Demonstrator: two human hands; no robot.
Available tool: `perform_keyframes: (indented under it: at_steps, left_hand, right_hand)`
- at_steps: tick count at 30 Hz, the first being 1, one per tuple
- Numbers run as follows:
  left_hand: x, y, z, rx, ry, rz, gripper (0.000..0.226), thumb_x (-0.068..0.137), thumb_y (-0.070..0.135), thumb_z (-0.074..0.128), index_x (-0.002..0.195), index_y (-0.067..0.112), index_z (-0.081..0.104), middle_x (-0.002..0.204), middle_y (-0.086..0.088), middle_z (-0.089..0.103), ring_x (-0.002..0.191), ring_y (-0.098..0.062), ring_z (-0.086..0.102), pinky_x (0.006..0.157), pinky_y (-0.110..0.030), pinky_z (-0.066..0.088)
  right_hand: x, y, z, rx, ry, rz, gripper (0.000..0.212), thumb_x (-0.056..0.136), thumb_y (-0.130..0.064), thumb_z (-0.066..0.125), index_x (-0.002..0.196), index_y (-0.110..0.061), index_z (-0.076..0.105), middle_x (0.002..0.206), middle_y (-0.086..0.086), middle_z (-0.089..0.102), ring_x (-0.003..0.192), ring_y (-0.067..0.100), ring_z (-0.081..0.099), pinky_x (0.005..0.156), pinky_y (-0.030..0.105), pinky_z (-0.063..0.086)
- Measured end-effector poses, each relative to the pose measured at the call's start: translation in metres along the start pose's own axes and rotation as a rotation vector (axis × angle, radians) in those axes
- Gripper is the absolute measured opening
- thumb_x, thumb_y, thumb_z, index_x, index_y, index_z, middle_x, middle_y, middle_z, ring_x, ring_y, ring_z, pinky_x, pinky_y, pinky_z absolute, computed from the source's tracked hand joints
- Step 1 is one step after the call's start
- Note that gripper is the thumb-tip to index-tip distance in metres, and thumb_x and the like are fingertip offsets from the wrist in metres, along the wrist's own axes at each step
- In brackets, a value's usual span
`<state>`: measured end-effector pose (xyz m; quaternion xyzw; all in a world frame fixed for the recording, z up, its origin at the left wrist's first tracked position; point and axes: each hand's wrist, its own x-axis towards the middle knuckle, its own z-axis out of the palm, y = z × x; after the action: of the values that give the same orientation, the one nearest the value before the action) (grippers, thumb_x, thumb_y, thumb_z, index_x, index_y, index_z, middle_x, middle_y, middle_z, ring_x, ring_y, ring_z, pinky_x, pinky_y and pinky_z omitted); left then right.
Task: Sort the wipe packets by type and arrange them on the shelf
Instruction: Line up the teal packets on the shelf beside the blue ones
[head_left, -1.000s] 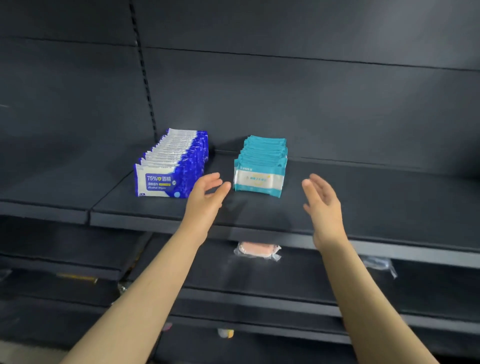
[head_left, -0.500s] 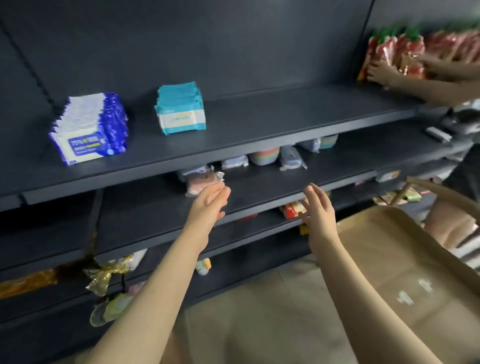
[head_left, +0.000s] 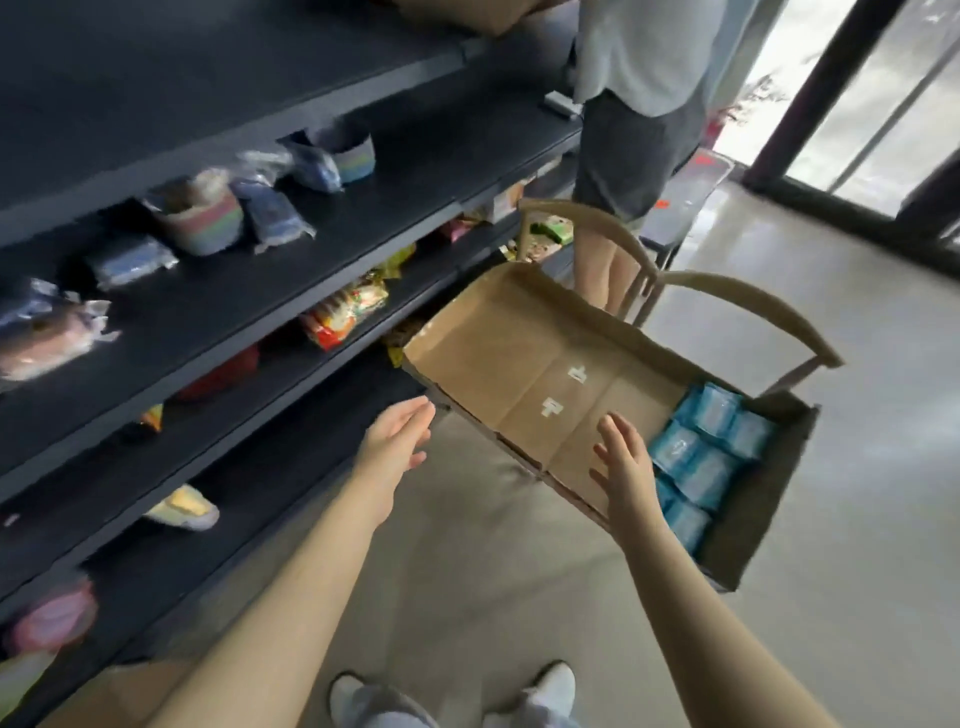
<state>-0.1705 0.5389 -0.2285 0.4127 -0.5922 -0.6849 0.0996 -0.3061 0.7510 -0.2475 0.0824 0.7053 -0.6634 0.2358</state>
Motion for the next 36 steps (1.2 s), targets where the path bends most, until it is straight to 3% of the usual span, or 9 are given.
perform_keyframes:
  at_steps: [8, 13, 17, 20, 22, 26, 31, 33, 36]
  left_hand:
    - [0.028, -0.054, 0.155, 0.168, -0.181, -0.138, 0.027, 0.096, 0.040, 0.060, 0.120, 0.028, 0.062, 0.120, 0.011, 0.064, 0.109, -0.008, 0.062, 0.096, -0.033, 0.052]
    - [0.075, -0.099, 0.225, 0.297, -0.298, -0.229, 0.022, 0.095, 0.034, 0.062, 0.115, 0.025, 0.064, 0.121, 0.006, 0.064, 0.115, -0.012, 0.059, 0.088, -0.029, 0.050]
    - [0.119, -0.148, 0.271, 0.386, -0.384, -0.290, 0.026, 0.096, 0.032, 0.061, 0.119, 0.021, 0.062, 0.122, 0.003, 0.063, 0.114, -0.011, 0.057, 0.078, -0.020, 0.047]
    - [0.149, -0.187, 0.308, 0.466, -0.446, -0.315, 0.030, 0.094, 0.033, 0.063, 0.121, 0.020, 0.062, 0.124, 0.003, 0.063, 0.118, -0.011, 0.056, 0.098, -0.027, 0.046]
    - [0.164, -0.213, 0.332, 0.504, -0.488, -0.350, 0.029, 0.093, 0.035, 0.065, 0.119, 0.023, 0.062, 0.126, 0.003, 0.063, 0.120, -0.012, 0.056, 0.106, -0.032, 0.044]
    - [0.185, -0.256, 0.379, 0.525, -0.492, -0.409, 0.041, 0.093, 0.035, 0.065, 0.130, 0.020, 0.056, 0.130, 0.005, 0.058, 0.118, -0.010, 0.054, 0.100, -0.024, 0.041]
    - [0.200, -0.292, 0.409, 0.533, -0.466, -0.503, 0.064, 0.093, 0.035, 0.066, 0.148, 0.019, 0.039, 0.142, 0.002, 0.049, 0.123, -0.013, 0.050, 0.103, -0.029, 0.042]
    - [0.203, -0.302, 0.412, 0.568, -0.372, -0.462, 0.057, 0.092, 0.032, 0.066, 0.143, 0.017, 0.046, 0.137, 0.001, 0.052, 0.122, -0.016, 0.053, 0.103, -0.031, 0.044]
    - [0.202, -0.310, 0.410, 0.578, -0.293, -0.373, 0.037, 0.091, 0.021, 0.068, 0.126, 0.011, 0.061, 0.118, -0.001, 0.064, 0.105, -0.012, 0.057, 0.087, -0.023, 0.043]
  right_hand:
    - [0.070, 0.045, -0.142, 0.031, 0.192, 0.177, 0.048, 0.099, -0.044, 0.054, 0.142, -0.022, 0.048, 0.142, -0.004, 0.050, 0.128, 0.016, 0.048, 0.111, 0.040, 0.039]
    - [0.123, 0.091, -0.190, 0.011, 0.268, 0.345, 0.057, 0.097, -0.051, 0.054, 0.145, -0.022, 0.043, 0.143, -0.002, 0.052, 0.132, 0.018, 0.048, 0.114, 0.048, 0.036]
    - [0.170, 0.142, -0.215, 0.027, 0.280, 0.491, 0.072, 0.083, -0.070, 0.056, 0.139, -0.025, 0.051, 0.136, -0.003, 0.059, 0.126, 0.019, 0.054, 0.111, 0.048, 0.038]
    - [0.210, 0.196, -0.239, 0.063, 0.279, 0.569, 0.096, 0.059, -0.085, 0.064, 0.135, -0.028, 0.056, 0.130, -0.003, 0.065, 0.121, 0.022, 0.060, 0.109, 0.051, 0.043]
    - [0.225, 0.211, -0.247, 0.080, 0.280, 0.637, 0.083, 0.066, -0.080, 0.064, 0.131, -0.028, 0.058, 0.120, -0.003, 0.071, 0.112, 0.022, 0.066, 0.103, 0.050, 0.049]
    - [0.250, 0.225, -0.252, 0.058, 0.286, 0.673, 0.045, 0.099, -0.052, 0.048, 0.132, -0.024, 0.057, 0.119, -0.005, 0.068, 0.106, 0.011, 0.063, 0.078, 0.027, 0.044]
    - [0.265, 0.246, -0.244, -0.149, 0.418, 0.725, 0.058, 0.100, -0.047, 0.050, 0.147, -0.015, 0.043, 0.140, 0.006, 0.056, 0.125, 0.026, 0.056, 0.107, 0.041, 0.044]
    - [0.267, 0.247, -0.242, -0.248, 0.431, 0.715, 0.058, 0.101, -0.040, 0.050, 0.151, -0.011, 0.038, 0.141, 0.008, 0.054, 0.128, 0.027, 0.053, 0.105, 0.037, 0.043]
    - [0.271, 0.255, -0.240, -0.274, 0.441, 0.694, 0.053, 0.098, -0.037, 0.057, 0.143, -0.010, 0.047, 0.119, 0.004, 0.062, 0.107, 0.021, 0.061, 0.093, 0.035, 0.048]
